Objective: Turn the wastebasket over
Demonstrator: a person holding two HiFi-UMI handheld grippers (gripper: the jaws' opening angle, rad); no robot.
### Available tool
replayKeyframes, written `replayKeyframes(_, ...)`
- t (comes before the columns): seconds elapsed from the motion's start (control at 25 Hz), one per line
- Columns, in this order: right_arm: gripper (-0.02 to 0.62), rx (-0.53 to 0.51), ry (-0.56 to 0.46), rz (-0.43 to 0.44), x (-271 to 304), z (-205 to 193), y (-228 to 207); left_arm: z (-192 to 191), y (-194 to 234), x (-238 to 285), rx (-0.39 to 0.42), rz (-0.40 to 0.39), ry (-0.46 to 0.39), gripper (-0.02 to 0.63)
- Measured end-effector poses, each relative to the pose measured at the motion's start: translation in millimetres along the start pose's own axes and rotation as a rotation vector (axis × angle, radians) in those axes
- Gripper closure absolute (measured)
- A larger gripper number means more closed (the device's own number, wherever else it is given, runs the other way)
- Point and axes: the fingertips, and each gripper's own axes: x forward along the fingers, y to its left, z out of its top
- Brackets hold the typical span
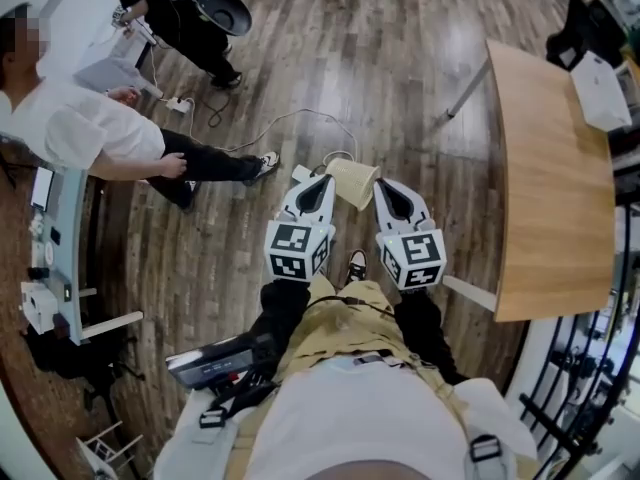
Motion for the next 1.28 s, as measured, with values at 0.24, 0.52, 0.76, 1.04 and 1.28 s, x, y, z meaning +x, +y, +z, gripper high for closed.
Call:
replayKeyframes(0.24,0.575,0.02,0.043,-0.014,5.9,-18.6,-9.0,-21.7,7.5,13.9,-0.036,0.0,0.049,0.604)
replayKeyframes(0.52,0.575,0.035,0.105,-0.004,30.0,-35.8,-4.0,-41.4,29.5,22.4,-0.065,0.002,0.104,0.604)
replayKeyframes(0.76,0.575,0.022,0.24,0.029,60.1,-91.4,5.0,-106.6,60.1,37.6,-0.138,0.021,0.224,0.604)
replayKeyframes(1.04,0.575,0.062,0.428,0.038,83.9,-202.7,-7.6,-212.8,92.2,63.5,-0.197,0.041,0.37,0.604)
replayKeyframes(1.28,0.575,0.088,0.566,0.065,107.6,-306.0,-28.3,-312.2,120.8,84.2,-0.216,0.025,0.495,0.604)
